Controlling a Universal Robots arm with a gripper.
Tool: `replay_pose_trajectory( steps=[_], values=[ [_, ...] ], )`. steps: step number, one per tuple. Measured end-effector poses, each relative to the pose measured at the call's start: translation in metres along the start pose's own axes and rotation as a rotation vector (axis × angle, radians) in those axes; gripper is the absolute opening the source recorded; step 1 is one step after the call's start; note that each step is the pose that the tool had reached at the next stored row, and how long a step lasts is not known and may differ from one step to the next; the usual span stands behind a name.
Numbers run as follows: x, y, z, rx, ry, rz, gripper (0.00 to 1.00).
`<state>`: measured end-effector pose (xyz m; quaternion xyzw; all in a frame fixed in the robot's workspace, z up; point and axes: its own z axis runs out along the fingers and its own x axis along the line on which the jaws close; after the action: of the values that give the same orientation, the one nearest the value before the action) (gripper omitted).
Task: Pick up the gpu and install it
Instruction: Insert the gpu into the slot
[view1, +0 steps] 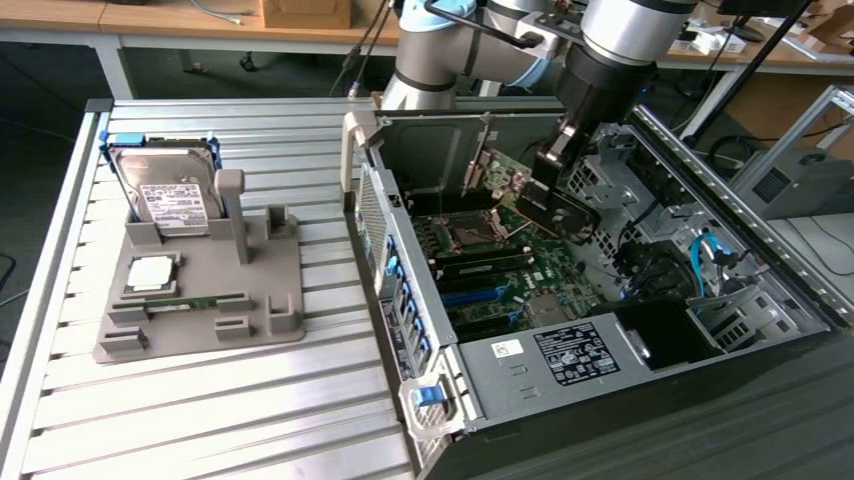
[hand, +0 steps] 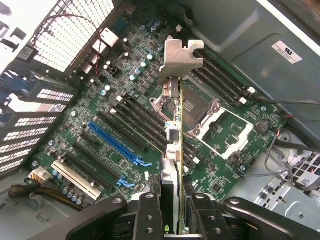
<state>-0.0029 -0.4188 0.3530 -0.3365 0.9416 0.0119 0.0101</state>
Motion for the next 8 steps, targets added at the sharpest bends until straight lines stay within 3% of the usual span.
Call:
replay_pose_trajectory(
  steps=[8],
  values=[
    [0.0000,0.0000,0.0000,-0.0010,0.0006,-0.039,0.27]
  ],
)
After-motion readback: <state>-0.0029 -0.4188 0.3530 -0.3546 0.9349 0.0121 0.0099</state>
